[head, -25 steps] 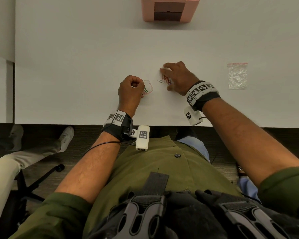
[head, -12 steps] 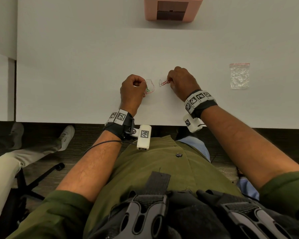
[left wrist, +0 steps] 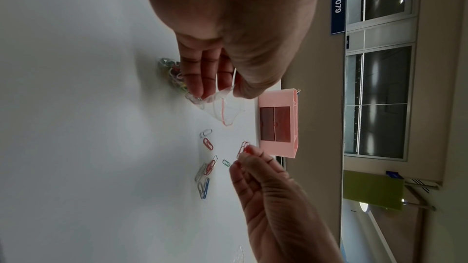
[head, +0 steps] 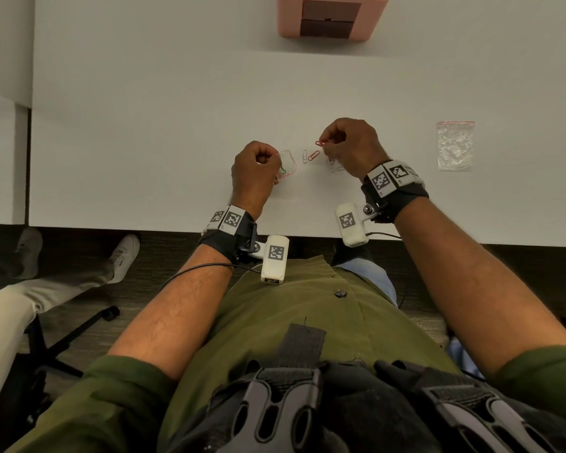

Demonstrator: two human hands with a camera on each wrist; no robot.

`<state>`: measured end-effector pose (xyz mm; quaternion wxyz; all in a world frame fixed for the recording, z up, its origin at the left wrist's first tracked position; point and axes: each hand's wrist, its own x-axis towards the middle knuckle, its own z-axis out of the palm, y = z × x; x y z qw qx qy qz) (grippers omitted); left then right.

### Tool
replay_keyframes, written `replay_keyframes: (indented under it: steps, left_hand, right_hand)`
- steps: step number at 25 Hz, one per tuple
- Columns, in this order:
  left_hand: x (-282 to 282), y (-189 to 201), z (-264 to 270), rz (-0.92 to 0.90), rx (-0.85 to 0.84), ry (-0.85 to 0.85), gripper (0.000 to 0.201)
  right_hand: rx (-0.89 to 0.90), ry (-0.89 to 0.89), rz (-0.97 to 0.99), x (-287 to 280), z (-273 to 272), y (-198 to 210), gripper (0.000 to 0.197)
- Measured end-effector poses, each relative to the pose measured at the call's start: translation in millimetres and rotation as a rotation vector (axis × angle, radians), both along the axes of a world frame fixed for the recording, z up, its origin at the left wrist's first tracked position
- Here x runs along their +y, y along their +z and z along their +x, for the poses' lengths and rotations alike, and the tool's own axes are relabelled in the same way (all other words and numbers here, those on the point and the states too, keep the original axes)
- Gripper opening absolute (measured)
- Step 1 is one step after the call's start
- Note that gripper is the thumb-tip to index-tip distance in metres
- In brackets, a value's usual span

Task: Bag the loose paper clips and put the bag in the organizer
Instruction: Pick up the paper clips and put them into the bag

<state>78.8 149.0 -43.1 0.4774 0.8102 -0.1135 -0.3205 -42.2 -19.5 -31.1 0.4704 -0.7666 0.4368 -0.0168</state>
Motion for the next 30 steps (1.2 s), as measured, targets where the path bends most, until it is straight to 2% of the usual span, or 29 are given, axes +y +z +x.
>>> replay_keyframes:
  steps: [2,7,12,15,18,23,25,28,30]
  left_hand:
    - [-1,-1,-1,-0.002,-0.005,-0.004,0.006]
    - [-2,2,-2,-0.013,0.008,0.002,0.005]
    - [0,1,-1,-0.008,0.006,0.001,0.008]
    - [0,1,-1,-0.008,-0.007,-0.013,0.009]
    - [0,1,0,-0.016,-0.015,-0.023,0.009]
    - [2,3,1,-0.011,-0.001,-0.020,0.007]
    - [2,4,2,-0.002,0.011,-0.015,0.008]
    - [2,4,2,-0.001,0.018,-0.011,0.008]
    - [2,5,3,-0.010,0.015,-0.006,0.007]
  right_hand:
    - [-0.057,0.032,0.016,11,3,12,0.013]
    - [-0.072,0.264,-0.099,43,17,27,0.010]
    - [0.040,0.358,-0.295,56,27,20,0.016]
    - [0.094,0.378,-0.338,58,31,19,0.021]
    - [0.065,0.384,-0.319,60,32,21,0.024]
    - [-0.101,0.229,-0.136,54,24,22,0.023]
    - [-0.109,0.183,-0.164,42,19,18,0.020]
    - [0.038,0.183,-0.397,14,0,2,0.027]
    - [0.221,0.266,-0.470,-5,-18,-12,0.047]
